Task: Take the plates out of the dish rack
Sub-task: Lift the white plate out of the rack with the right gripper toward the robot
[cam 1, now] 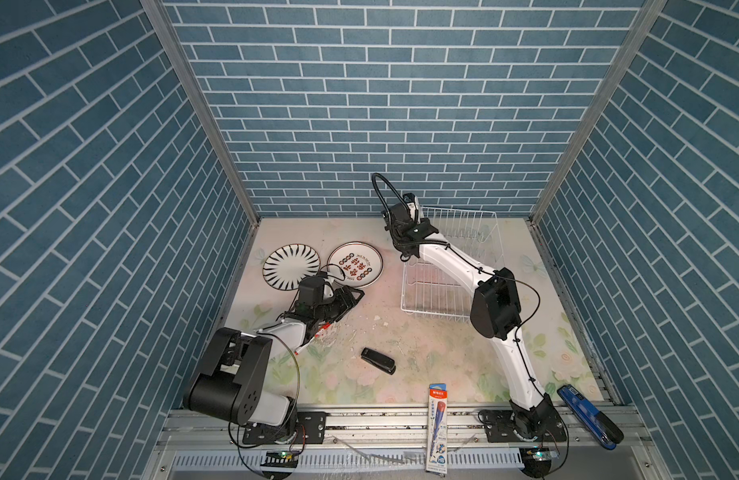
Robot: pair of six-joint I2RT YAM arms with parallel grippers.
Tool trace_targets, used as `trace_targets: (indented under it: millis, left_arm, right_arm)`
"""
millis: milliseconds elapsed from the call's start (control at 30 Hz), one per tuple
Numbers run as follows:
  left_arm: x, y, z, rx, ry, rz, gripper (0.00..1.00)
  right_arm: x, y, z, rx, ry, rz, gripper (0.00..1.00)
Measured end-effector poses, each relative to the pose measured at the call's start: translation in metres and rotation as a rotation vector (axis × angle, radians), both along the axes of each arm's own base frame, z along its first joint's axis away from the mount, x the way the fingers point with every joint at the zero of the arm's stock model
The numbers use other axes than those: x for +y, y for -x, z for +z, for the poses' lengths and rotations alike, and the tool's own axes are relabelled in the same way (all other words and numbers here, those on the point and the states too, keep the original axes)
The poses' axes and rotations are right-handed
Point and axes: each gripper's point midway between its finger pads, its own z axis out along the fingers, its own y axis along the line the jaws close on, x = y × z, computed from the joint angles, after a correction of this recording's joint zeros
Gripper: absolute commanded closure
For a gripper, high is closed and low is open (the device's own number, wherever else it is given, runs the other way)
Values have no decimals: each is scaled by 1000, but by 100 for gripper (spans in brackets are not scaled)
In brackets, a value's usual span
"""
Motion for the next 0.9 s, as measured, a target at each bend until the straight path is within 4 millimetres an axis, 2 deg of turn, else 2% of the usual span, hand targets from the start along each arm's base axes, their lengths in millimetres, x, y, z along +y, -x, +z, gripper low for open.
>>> trace_targets:
  millis: [267, 433, 700, 900]
  left_arm:
    - [0, 1, 2, -2, 0, 0, 28]
    - [-1, 0, 9, -19, 4, 0, 28]
    - [-7, -4, 20, -43, 5, -10, 28]
    - [-9, -2, 25, -52, 10, -16, 28]
  right_arm:
    - [10, 11, 19, -35, -27, 31, 94]
    - [9, 24, 35, -54, -31, 53, 95]
    - [-5, 46, 69, -119, -66, 65, 95]
    - [-25, 73, 81, -148, -117, 89, 96]
